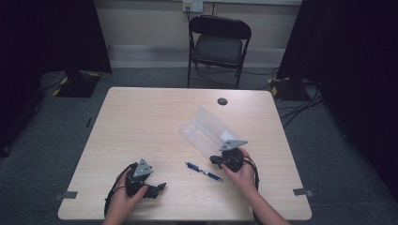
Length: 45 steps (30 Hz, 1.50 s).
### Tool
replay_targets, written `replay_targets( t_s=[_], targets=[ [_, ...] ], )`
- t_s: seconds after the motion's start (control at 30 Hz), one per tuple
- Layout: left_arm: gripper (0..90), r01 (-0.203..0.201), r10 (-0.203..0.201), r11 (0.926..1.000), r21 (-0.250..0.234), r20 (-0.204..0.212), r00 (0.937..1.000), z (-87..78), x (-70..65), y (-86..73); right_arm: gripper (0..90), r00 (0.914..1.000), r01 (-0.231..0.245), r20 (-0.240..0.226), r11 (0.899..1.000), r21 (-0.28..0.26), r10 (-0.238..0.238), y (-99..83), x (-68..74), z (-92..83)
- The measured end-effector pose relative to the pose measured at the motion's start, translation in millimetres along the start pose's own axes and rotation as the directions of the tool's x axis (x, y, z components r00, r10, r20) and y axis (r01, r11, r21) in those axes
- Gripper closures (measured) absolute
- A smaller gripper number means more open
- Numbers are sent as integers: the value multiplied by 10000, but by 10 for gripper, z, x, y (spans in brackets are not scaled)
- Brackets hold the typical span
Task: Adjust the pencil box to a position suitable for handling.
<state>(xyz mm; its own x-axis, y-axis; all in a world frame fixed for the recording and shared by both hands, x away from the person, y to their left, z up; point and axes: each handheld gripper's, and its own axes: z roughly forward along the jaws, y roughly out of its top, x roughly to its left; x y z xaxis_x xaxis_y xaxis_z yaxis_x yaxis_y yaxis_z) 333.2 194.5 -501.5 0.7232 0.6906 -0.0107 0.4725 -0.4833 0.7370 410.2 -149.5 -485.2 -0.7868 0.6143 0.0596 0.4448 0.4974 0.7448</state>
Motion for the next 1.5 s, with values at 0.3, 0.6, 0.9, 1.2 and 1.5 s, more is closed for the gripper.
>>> replay_targets(
  t_s=[0.3, 0.6, 0.9, 1.2, 1.5],
  targets=[
    [132, -2, 2, 10000, 0, 2, 10000, 0, 0, 0, 882, 9997, 121, -222, 9999, -43, -122, -82, 41, -88],
    [132, -2, 2, 10000, 3, -4, 10000, 0, 0, 0, 873, 9990, -142, -425, 9995, -297, 129, -197, 71, -196],
    [132, -7, 7, 10000, 6, -2, 10000, 0, 0, 0, 687, 9983, -253, -540, 9971, -715, 215, -195, 95, -290],
    [132, -5, 5, 10000, 2, -4, 10000, 0, 0, 0, 566, 9929, 565, -981, 9931, -1028, -667, -213, 285, -472],
    [132, -4, 4, 10000, 5, -3, 10000, 0, 0, 0, 592, 9903, 630, -1191, 9954, -724, -713, -377, 333, -437]
  ],
)
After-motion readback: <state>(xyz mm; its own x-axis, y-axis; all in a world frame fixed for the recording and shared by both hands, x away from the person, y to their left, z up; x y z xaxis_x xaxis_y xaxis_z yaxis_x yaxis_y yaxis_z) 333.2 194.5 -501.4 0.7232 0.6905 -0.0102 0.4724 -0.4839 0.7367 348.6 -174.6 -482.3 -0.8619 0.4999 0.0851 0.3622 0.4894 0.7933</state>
